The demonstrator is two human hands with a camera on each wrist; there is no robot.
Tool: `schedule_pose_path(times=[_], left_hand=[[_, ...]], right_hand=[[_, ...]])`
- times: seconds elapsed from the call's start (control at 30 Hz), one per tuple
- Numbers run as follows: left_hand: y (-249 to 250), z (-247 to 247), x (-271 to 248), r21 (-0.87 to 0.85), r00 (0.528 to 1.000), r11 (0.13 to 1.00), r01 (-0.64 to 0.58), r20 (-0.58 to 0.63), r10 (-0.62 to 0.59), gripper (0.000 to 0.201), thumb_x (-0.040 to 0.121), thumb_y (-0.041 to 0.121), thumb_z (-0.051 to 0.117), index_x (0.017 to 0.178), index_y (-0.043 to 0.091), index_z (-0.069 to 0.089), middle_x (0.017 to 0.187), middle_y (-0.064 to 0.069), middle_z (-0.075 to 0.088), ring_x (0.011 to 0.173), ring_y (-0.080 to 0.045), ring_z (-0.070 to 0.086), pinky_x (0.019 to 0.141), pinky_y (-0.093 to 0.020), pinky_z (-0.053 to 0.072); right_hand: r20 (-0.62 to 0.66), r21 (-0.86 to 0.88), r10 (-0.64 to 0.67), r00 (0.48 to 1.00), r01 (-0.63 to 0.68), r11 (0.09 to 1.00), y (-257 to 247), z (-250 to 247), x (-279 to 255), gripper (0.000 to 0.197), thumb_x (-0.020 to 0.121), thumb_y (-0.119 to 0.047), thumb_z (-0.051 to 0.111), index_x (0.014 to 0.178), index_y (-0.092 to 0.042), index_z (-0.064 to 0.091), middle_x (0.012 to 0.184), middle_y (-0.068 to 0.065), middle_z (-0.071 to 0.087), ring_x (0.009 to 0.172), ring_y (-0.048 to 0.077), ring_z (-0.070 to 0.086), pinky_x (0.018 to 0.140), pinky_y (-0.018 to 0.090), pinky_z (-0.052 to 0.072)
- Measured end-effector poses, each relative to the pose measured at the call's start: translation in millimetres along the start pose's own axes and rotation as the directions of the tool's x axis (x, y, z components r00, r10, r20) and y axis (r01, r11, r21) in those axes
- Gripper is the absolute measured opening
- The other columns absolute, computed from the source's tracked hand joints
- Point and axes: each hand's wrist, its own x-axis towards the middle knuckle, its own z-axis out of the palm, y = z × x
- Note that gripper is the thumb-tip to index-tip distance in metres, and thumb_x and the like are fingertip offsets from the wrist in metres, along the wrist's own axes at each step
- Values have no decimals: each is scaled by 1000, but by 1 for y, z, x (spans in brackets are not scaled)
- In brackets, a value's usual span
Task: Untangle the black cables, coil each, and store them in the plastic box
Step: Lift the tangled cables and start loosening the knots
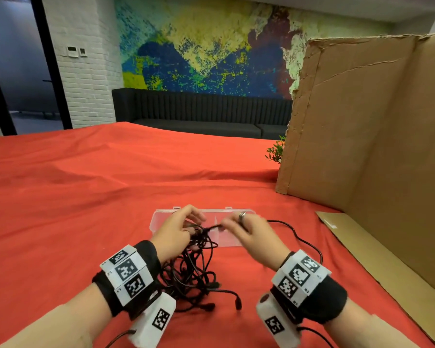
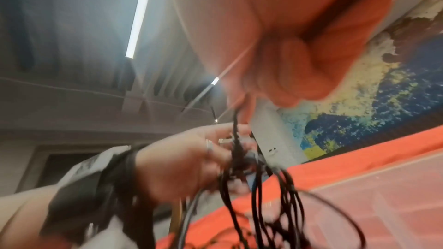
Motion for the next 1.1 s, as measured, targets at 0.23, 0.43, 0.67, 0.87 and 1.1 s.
schedule_pose_path(times=[0.23,0.43,0.67,0.87,1.1], left_hand=[[-2,-8,-2,318,988,946,-65,152,17,36,92,2,45,86,33,63,101,8,55,91,-10,55,70,-6,37],[-7,-8,-4,476,984,878,-54,174,-34,28,74,41,69,91,48,49,117,4,45,119,-15,37,104,-31,31],[-11,-10,3,550,983,832,70,105,-151,27,81,36,66,99,42,47,121,-3,44,124,-23,34,105,-35,30],[-18,-14,6,450,962,882,140,148,-228,22,83,38,63,92,47,44,113,-5,52,100,-15,51,85,-28,40],[-21,-16,8,420,953,895,153,176,-245,24,86,36,62,104,40,46,76,0,48,62,-12,43,58,-20,34]], right_hand=[[-274,-102,53,960,-84,991,5,-79,4,22,96,-24,48,81,-18,63,47,-10,43,46,4,39,49,20,29],[88,-681,475,875,-296,670,63,-73,-14,15,93,-36,47,86,-32,59,97,-1,66,101,21,59,90,34,41],[398,-763,664,633,-174,623,90,-30,-22,59,84,-45,61,136,-29,39,138,5,44,127,24,45,104,37,37],[495,-674,676,546,-249,695,94,-36,-17,30,78,-32,73,100,-24,54,104,-1,53,81,16,53,45,18,48],[254,-808,574,778,-156,568,88,-77,0,29,97,-21,43,120,-10,56,119,15,60,104,27,57,82,30,42]])
